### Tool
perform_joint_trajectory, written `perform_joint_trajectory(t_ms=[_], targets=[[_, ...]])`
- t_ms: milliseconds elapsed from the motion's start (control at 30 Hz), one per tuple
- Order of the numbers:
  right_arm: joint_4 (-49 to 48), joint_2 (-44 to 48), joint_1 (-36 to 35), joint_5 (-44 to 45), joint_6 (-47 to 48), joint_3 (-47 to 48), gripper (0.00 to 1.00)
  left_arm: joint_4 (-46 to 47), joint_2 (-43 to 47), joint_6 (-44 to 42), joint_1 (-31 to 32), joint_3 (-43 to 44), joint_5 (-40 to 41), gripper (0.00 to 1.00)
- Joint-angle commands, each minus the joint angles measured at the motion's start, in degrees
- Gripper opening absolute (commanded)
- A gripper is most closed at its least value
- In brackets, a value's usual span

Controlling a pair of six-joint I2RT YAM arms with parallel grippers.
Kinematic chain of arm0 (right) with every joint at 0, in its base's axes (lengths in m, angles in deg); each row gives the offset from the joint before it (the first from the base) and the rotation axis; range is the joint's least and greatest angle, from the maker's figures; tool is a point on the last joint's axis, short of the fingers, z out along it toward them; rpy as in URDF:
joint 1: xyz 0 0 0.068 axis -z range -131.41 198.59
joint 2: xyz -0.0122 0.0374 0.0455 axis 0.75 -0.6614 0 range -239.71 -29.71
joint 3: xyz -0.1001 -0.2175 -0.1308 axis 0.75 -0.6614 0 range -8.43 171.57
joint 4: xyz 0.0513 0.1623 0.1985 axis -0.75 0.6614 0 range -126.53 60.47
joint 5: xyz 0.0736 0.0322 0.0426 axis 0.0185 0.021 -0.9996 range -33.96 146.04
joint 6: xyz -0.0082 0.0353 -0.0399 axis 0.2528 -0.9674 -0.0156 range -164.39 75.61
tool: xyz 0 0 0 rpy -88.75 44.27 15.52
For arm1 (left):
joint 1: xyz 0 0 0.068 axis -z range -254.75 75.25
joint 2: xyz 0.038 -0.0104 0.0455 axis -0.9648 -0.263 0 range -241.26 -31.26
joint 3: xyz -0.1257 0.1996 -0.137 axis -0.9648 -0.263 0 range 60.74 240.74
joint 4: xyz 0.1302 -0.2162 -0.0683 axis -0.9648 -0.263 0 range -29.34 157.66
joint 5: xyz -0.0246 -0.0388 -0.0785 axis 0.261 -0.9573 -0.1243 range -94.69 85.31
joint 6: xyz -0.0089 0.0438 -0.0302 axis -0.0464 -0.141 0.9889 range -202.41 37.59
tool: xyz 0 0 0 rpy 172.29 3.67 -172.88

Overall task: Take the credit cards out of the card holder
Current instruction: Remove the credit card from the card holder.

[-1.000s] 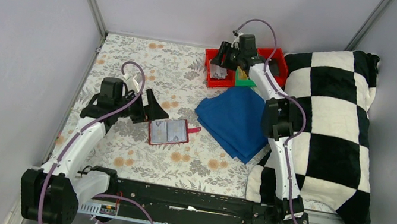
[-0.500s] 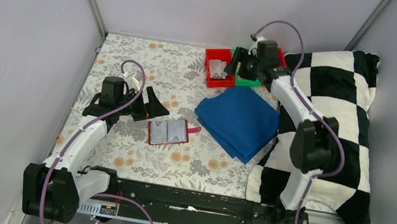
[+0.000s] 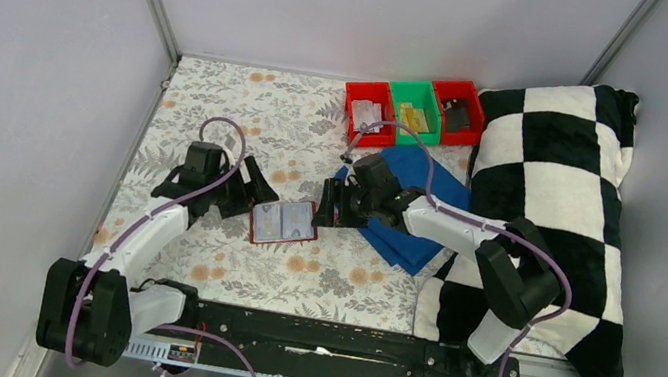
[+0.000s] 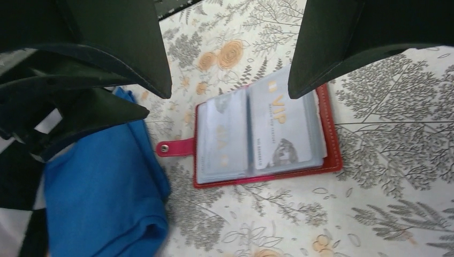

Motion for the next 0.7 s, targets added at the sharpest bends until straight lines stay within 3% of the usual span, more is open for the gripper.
perform_joint_trajectory(t_ms=[0, 167, 667], targets=[[-9.4, -2.9, -0.6, -1.9, -5.7, 0.3, 0.72, -0.5, 0.5, 1.4, 3.1, -1.5, 10.1, 0.82], [-9.2, -6.1, -0.7, -1.7, -5.8, 2.4, 0.68, 1.9, -0.7, 3.3, 6.3, -3.5, 12.2, 0.76], [-10.2, -8.1, -0.6, -2.6, -7.8, 0.9, 0.66, 4.1, -3.0, 4.1, 10.3, -4.0, 17.0, 0.78]])
